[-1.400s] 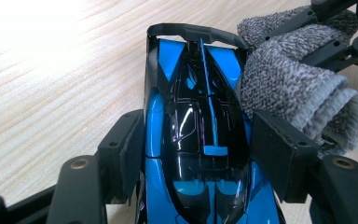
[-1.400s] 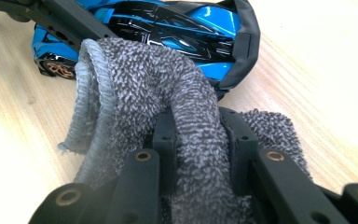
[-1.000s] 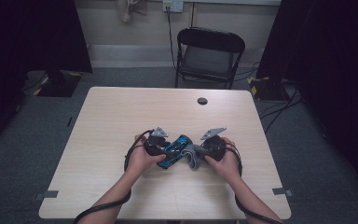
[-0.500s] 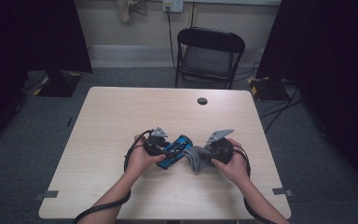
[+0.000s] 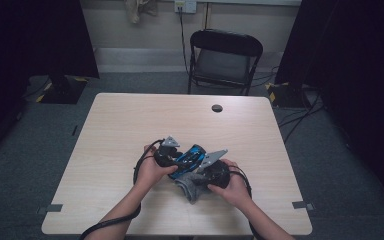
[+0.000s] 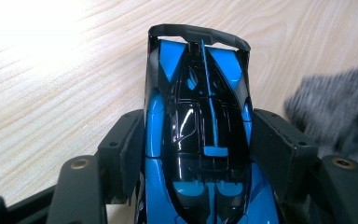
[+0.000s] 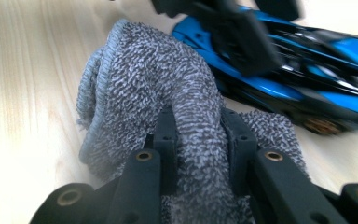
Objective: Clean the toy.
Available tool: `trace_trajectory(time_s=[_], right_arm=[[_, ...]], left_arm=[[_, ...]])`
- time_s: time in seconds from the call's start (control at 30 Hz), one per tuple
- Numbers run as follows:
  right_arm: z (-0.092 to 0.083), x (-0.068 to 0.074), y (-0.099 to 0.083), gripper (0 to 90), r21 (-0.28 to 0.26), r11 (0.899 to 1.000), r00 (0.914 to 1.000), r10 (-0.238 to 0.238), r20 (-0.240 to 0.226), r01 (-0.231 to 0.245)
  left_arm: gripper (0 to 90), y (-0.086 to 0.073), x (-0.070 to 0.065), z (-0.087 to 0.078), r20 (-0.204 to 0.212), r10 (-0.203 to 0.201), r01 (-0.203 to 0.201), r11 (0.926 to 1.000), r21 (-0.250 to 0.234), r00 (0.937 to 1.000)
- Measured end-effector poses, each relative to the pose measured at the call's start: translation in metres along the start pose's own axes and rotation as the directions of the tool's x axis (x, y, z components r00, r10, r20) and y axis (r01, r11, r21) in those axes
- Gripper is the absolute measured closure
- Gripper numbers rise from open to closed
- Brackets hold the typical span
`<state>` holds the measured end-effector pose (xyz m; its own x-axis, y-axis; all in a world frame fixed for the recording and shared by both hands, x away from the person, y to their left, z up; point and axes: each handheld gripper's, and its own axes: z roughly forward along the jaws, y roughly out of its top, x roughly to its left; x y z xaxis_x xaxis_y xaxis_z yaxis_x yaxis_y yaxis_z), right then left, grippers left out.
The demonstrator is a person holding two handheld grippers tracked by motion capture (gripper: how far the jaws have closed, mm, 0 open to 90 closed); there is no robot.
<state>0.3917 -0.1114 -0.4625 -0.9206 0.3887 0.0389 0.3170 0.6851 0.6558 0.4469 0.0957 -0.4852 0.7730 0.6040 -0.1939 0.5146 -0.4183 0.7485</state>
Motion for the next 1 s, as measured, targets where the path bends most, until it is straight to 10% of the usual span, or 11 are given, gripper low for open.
trace_trajectory(time_s=[1.0], right_arm=[[0.016, -0.015, 0.003, 71.1, -0.017, 0.998, 0.9972, 0.061, 0.044, -0.06]], left_arm=[[36.4, -0.004, 0.0, -0.003, 0.001, 0.002, -0.002, 0.9999, -0.011, 1.0]])
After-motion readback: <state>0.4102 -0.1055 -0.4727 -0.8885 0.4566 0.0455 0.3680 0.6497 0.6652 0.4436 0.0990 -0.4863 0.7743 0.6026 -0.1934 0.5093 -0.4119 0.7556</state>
